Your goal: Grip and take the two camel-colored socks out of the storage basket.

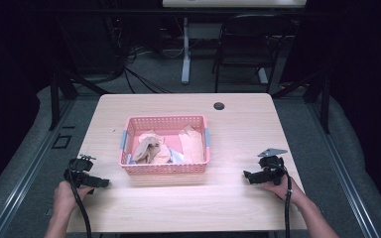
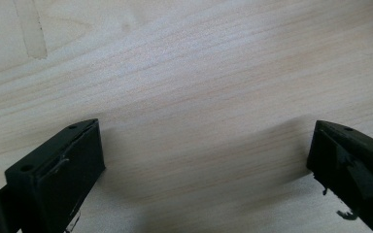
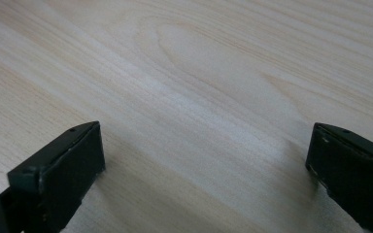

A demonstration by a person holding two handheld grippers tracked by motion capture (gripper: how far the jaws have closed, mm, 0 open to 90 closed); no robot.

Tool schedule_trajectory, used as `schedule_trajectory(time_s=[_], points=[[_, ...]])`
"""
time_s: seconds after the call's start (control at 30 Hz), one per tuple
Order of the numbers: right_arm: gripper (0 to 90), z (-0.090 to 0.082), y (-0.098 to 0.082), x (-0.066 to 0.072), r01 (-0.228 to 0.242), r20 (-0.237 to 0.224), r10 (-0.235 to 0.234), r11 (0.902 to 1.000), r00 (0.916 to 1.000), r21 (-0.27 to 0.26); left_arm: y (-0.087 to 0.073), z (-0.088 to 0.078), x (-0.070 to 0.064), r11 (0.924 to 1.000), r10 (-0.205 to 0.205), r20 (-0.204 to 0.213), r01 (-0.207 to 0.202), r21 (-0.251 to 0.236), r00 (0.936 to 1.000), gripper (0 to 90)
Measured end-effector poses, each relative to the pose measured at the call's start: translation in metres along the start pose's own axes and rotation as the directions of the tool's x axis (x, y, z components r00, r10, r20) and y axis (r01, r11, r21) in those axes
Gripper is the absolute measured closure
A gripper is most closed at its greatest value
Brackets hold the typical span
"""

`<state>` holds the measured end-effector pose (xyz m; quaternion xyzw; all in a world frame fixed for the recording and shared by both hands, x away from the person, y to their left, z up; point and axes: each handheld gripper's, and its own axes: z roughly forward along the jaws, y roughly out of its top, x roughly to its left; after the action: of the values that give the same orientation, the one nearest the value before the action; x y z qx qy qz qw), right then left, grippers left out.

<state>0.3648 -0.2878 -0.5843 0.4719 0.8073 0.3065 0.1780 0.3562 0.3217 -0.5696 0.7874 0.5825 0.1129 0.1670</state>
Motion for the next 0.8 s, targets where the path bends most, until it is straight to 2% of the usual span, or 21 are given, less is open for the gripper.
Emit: schedule_trajectory(time_s=[0.37, 0.8], points=[[0.0, 0.0002, 0.0000, 0.0005, 0.001, -0.001, -0.001, 1.0000, 1.0000, -0.002, 0.0012, 0.0000, 0.0003, 0.9999, 0.006, 0.001, -0.006, 0.010, 1.0000, 0.0], [0.0, -0.0001, 0.0001, 0.0009, -0.001, -0.002, 0.001, 1.0000, 1.0000, 0.000, 0.0047, 0.0004, 0.0015, 0.9985, 0.044, 0.015, -0.044, 0.032, 0.9989, 0.0]])
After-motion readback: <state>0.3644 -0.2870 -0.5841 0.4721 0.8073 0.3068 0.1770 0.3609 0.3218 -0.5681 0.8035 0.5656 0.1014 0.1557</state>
